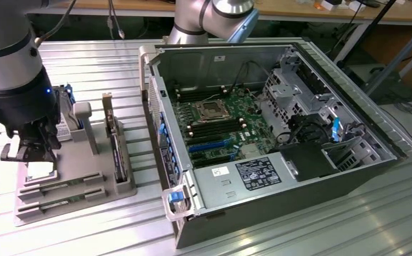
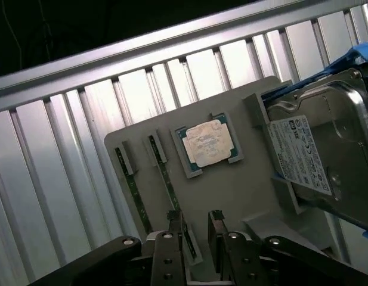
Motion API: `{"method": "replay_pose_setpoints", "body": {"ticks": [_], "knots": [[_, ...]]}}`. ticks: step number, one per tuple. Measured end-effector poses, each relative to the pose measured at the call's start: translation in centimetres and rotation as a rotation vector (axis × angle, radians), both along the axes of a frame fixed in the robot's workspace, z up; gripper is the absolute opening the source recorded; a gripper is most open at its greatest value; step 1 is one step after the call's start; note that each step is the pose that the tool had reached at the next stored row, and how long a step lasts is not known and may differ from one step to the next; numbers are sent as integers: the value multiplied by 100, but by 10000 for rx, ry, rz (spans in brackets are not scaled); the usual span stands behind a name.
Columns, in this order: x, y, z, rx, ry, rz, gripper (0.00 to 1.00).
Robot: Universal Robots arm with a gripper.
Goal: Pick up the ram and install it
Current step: 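Pick up the ram and move it above insertion slot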
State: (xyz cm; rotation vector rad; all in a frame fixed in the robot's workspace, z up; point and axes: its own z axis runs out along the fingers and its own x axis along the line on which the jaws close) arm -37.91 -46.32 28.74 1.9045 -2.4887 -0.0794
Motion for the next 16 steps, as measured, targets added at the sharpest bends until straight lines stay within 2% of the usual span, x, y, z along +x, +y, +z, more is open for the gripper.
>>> {"method": "replay_pose_setpoints", "body": {"ticks": [6,7,9,10,12,13,15,16], "knots": [[0,0,-103,0,0,1378,31],[0,0,-150,0,0,1961,31],[0,0,-185,0,-1,2354,31],[-2,-19,-216,-2,3,2674,31],[-1,-135,-247,3,19,2677,31],[-1,-171,-256,6,25,2675,31],[-1,-276,-302,8,32,2655,31],[-1,-344,-348,8,31,2622,31]]}}
